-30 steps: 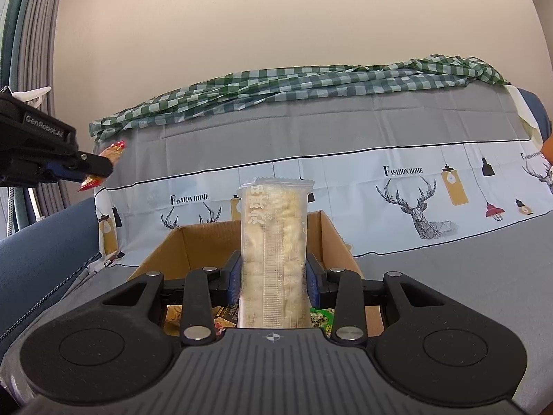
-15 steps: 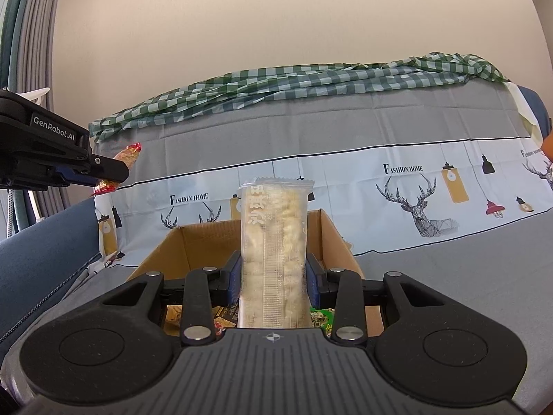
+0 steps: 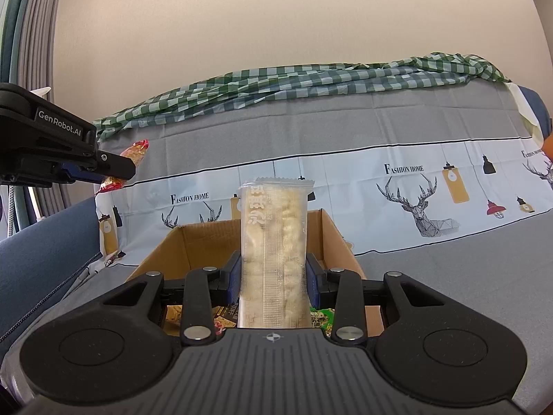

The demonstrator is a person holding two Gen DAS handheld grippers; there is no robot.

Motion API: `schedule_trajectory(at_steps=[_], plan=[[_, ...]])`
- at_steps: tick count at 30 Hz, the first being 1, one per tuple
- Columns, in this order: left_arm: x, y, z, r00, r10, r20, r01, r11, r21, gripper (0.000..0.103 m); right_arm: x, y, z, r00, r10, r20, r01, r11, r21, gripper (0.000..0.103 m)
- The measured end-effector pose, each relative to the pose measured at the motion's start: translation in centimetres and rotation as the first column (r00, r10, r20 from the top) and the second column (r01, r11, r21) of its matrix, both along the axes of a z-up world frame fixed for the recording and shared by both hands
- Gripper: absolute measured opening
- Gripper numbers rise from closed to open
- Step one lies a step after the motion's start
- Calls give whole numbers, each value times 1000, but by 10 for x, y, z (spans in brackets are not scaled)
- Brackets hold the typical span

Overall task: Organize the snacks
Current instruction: 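Open both tools to drop the snacks into the box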

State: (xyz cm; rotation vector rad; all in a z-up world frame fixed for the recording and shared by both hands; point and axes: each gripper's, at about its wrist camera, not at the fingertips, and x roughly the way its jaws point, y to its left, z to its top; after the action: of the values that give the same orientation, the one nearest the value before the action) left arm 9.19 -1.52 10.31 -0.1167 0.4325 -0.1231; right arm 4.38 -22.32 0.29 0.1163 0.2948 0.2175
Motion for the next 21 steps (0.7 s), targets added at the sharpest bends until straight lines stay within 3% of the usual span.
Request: schedule_trajectory(at_steps=[16,17,18,20,21], plan=[[3,-2,0,1000,-16,-13,16,1000,-1,17,-1,1,0,1000,-1,-1,1,1000,0,38],[4,-2,-1,1000,-14,-22,14,1000,1,20,0,1,0,1000,2,-4,-2,1000,0,39],[5,-2,-2,999,-11,-36,11,1000,3,38,2,2,-1,1000,10,-12,-10,1000,1,41],[7,-1,-6,998,-2,-66,3,1000,2,68,5,6,-4,999,20,-32,-20,1000,-9,56],[6,1,-8,998,0,-69,-1,1000,-2,73,5,8,-5,999,17,-29,-18,1000,-21,70]])
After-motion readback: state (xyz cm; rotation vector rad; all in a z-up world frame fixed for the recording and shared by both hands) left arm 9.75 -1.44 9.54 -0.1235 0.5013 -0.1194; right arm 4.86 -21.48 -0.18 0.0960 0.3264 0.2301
